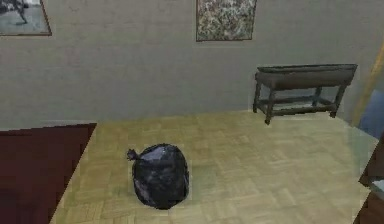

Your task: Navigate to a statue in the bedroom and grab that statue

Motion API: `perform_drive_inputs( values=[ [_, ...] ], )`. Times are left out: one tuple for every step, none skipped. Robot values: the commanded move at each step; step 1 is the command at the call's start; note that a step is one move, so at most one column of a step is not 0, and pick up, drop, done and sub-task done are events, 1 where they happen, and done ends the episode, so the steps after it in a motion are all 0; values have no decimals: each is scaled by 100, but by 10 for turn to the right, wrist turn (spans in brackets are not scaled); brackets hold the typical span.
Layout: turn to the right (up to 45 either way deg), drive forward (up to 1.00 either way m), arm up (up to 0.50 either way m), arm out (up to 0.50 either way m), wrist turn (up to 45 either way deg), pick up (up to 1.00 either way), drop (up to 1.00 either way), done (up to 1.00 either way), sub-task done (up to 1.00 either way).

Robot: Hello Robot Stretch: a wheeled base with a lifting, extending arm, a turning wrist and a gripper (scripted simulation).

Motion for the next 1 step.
perform_drive_inputs(
  values=[
    [0, 35, 0, 0, 0, 0, 0, 0, 0]
  ],
)
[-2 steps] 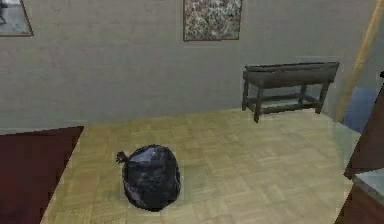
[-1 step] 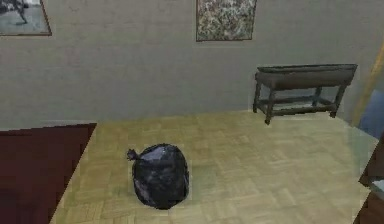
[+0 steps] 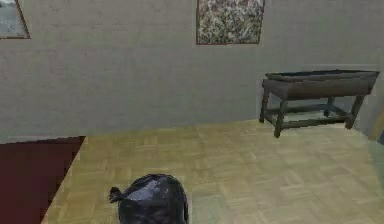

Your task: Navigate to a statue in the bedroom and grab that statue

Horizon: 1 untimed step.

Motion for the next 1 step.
perform_drive_inputs(
  values=[
    [300, 0, 0, 0, 0, 0, 0, 0, 0]
  ],
)
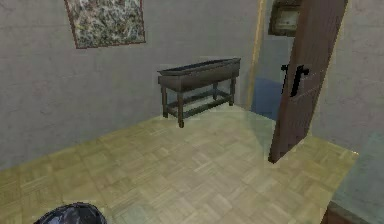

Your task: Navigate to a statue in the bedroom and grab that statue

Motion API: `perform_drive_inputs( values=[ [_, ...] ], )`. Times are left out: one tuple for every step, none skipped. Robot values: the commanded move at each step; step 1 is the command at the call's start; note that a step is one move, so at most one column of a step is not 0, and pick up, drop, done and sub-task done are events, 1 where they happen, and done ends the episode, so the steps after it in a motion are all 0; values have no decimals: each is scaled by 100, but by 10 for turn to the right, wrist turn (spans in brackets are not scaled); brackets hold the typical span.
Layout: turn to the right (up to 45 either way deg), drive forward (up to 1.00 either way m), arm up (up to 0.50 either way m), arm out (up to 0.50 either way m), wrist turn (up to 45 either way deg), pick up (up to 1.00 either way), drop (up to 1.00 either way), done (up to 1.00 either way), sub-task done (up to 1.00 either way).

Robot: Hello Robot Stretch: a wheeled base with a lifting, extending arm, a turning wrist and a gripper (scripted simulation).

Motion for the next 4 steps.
perform_drive_inputs(
  values=[
    [0, 65, 0, 0, 0, 0, 0, 0, 0],
    [180, 0, 0, 0, 0, 0, 0, 0, 0],
    [0, 100, 0, 0, 0, 0, 0, 0, 0],
    [60, 0, 0, 0, 0, 0, 0, 0, 0]
  ],
)
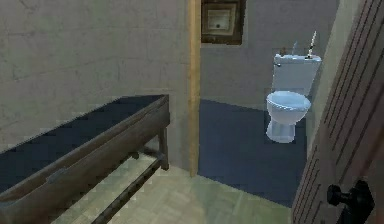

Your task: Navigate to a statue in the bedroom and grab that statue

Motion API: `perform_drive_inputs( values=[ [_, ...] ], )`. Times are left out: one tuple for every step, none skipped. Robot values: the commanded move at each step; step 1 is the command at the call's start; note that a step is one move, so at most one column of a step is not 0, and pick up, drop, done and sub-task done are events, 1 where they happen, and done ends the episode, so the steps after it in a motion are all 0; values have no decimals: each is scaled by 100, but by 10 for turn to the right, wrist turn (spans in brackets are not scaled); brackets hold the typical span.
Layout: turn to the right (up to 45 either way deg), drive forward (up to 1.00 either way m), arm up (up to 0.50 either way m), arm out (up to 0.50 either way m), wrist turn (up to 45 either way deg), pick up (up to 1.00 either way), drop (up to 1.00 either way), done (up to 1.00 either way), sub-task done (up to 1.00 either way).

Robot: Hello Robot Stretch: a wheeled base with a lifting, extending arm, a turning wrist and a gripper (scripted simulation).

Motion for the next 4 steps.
perform_drive_inputs(
  values=[
    [30, 0, 0, 0, 0, 0, 0, 0, 0],
    [-210, 0, 0, 0, 0, 0, 0, 0, 0],
    [0, 60, 0, 0, 0, 0, 0, 0, 0],
    [450, 0, 0, 0, 0, 0, 0, 0, 0]
  ],
)
